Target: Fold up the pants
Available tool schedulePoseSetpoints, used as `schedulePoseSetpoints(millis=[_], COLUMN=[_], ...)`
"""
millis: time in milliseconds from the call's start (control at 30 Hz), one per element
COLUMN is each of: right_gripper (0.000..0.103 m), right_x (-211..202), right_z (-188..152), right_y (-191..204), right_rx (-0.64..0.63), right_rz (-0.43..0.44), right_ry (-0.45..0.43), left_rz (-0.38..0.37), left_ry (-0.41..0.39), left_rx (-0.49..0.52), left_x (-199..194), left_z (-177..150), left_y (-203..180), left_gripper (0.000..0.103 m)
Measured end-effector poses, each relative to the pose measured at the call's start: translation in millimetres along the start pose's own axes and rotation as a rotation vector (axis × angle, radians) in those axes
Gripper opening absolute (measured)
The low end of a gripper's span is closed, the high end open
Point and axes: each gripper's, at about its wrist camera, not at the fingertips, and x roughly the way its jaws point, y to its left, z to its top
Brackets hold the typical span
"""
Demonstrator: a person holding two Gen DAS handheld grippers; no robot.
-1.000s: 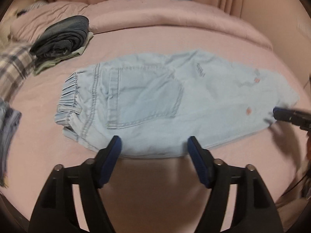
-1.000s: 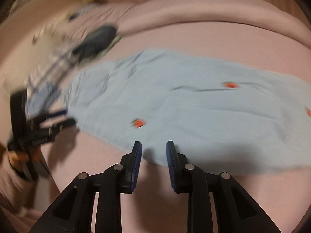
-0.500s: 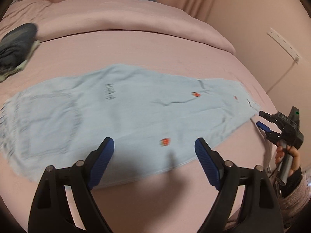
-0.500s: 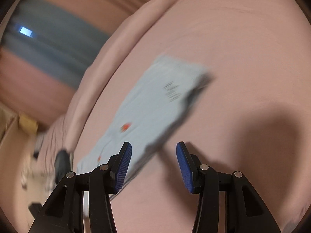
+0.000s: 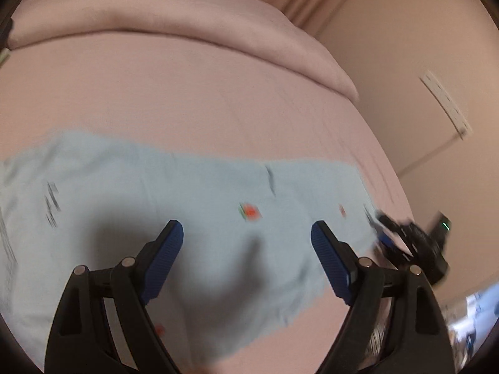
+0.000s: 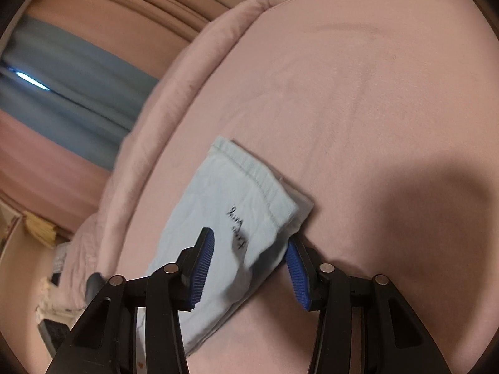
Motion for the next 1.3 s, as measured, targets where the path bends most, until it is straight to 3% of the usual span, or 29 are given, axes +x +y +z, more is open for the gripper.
schedulePoseSetpoints(millis=[67, 100, 233, 300, 367, 467, 500, 600, 800, 1000, 1067, 1100, 1167, 1300], right_gripper=[0.047, 0.049, 0.051, 0.051, 0.051, 0.051, 0.051, 0.051, 0.051, 0.051, 0.035, 0.021, 0.013, 0.007], right_x=[-22.3, -27.9, -19.4, -6.4, 14.8, 55.6, 73.8, 111.5, 171.6, 215.1, 214.1, 212.6, 208.8, 231.4], right_z=[5.5, 7.5, 2.5, -7.0, -23.4, -56.0, -71.9, -108.5, -158.0, -191.6, -196.1, -198.0, -197.0, -194.5], right_y=[13.4, 22.4, 61.7, 84.4, 110.7, 158.0, 181.7, 233.7, 320.6, 354.1, 356.6, 356.2, 360.1, 369.5], right_rx=[-0.118, -0.175, -0.347, -0.414, -0.467, -0.577, -0.636, -0.769, -0.864, -0.935, -0.952, -0.990, -1.013, -0.997], right_rz=[-0.132, -0.143, -0.053, 0.006, 0.079, 0.166, 0.211, 0.262, 0.383, 0.324, 0.320, 0.330, 0.351, 0.320], right_ry=[-0.120, -0.153, -0.080, -0.022, 0.069, 0.247, 0.327, 0.443, 0.612, 0.777, 0.816, 0.822, 0.838, 0.809], left_rz=[0.043, 0.077, 0.229, 0.250, 0.230, 0.172, 0.173, 0.130, 0.259, 0.305, 0.309, 0.323, 0.353, 0.375], left_ry=[-0.051, -0.057, 0.058, 0.106, 0.061, 0.058, 0.022, -0.052, -0.057, -0.058, -0.054, -0.054, -0.050, -0.076], left_rx=[-0.021, -0.028, -0.074, -0.100, -0.100, -0.161, -0.149, -0.136, -0.128, -0.158, -0.126, -0.100, -0.058, -0.018], left_x=[-7.7, -9.1, 6.0, 16.7, 13.1, 10.8, 1.4, -29.7, -67.8, -82.4, -82.9, -82.4, -73.1, -66.1], left_z=[14.1, 19.4, 29.6, 28.5, 35.6, 48.3, 51.5, 51.6, 29.3, 9.2, 5.3, 3.5, 2.1, -1.2], left_y=[16.6, 26.6, 86.3, 110.3, 115.7, 119.1, 117.8, 123.1, 168.5, 199.5, 200.1, 198.8, 198.2, 202.0], left_gripper=[0.084, 0.084, 0.079, 0.060, 0.062, 0.068, 0.069, 0.074, 0.075, 0.071, 0.070, 0.070, 0.070, 0.070])
